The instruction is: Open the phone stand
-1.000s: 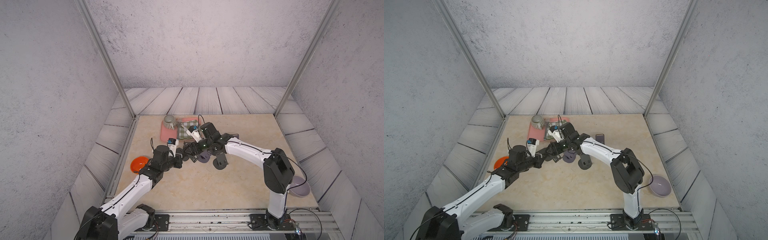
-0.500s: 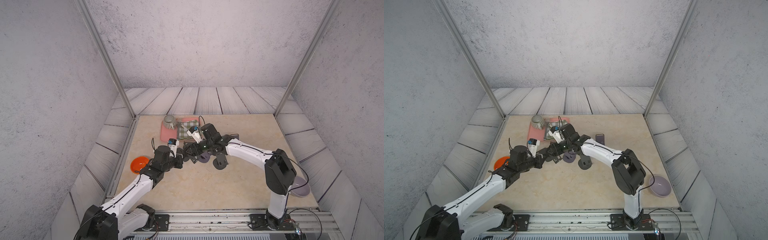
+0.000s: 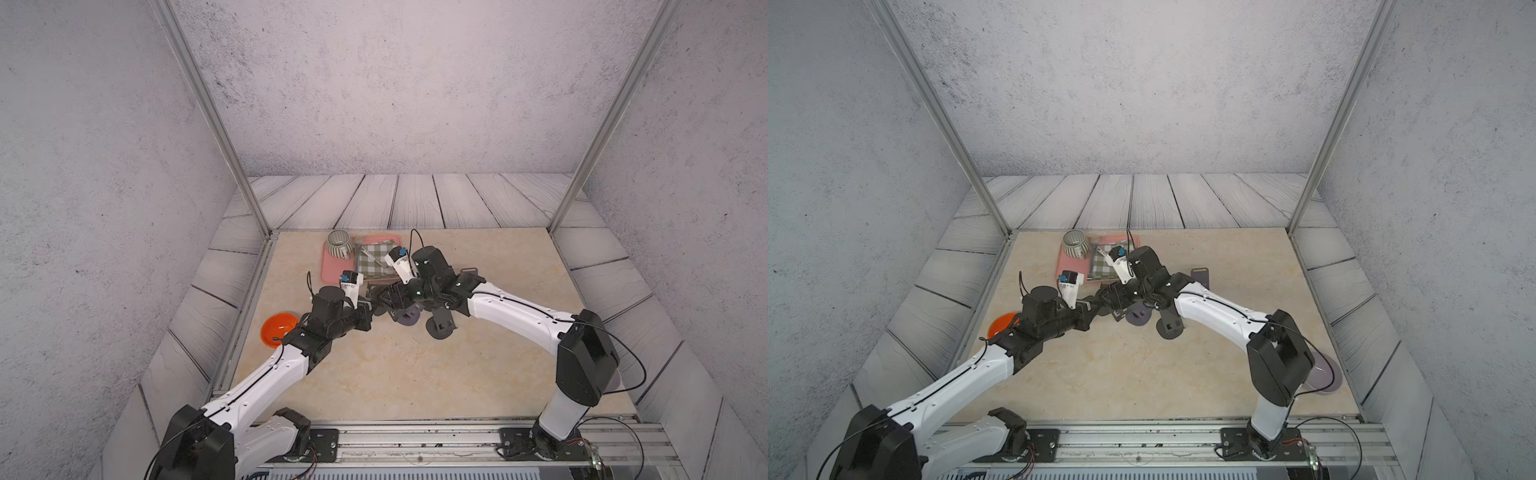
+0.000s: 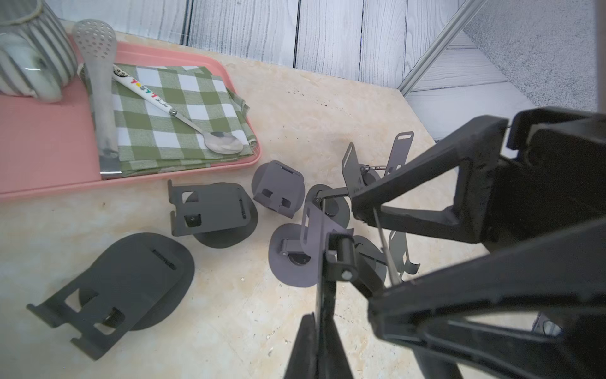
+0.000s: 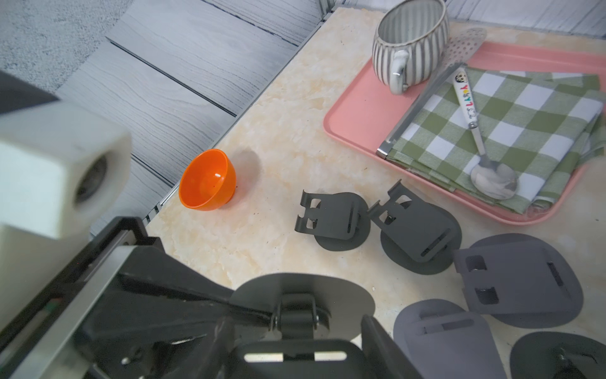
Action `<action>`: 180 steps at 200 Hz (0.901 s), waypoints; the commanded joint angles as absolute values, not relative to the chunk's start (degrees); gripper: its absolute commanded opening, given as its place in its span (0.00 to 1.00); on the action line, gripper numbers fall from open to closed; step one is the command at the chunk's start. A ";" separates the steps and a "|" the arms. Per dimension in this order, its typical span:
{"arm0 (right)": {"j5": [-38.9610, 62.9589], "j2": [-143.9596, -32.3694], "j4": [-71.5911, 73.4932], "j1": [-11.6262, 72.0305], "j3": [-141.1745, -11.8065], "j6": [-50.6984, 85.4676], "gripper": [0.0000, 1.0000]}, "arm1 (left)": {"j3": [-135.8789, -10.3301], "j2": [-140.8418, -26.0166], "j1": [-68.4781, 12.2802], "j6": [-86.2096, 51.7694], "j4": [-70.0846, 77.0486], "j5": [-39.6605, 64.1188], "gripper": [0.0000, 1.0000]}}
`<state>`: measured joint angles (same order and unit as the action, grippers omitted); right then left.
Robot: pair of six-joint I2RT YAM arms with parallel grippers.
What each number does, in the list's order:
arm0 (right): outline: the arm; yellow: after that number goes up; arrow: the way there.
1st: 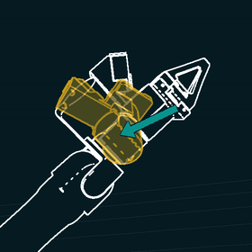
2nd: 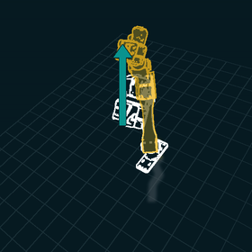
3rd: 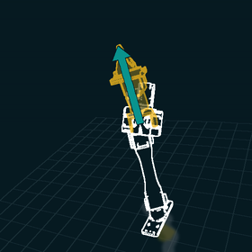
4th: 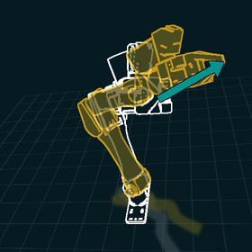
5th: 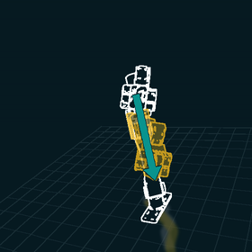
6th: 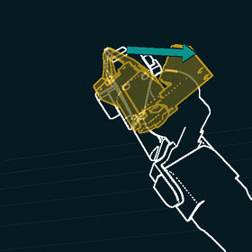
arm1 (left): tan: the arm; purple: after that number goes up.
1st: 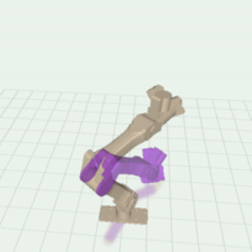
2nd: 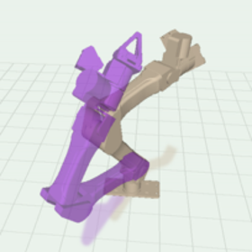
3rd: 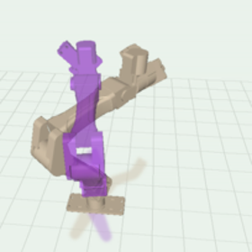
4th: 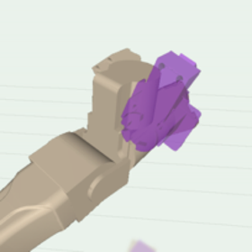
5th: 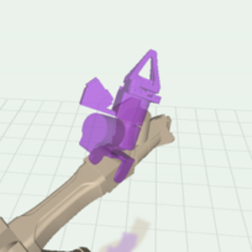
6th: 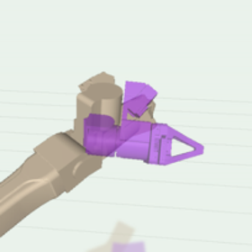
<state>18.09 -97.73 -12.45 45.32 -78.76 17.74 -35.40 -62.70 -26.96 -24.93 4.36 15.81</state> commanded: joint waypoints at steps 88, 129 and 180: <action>12.85 -84.75 -19.92 44.56 -73.24 16.61 0.55 | -35.91 -65.82 -23.91 -27.95 -1.61 -1.41 0.00; 12.22 -82.11 -20.48 44.56 -71.51 16.53 0.56 | -36.49 -66.01 -23.91 -28.04 -1.71 -1.41 0.00; 12.28 -82.02 -20.17 44.56 -70.93 16.93 0.56 | -36.83 -66.03 -23.91 -28.55 -1.96 -0.04 0.00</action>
<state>13.32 -86.65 -13.50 45.30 -71.26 17.23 -37.15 -64.25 -27.46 -26.00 5.02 16.45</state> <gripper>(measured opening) 0.605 0.044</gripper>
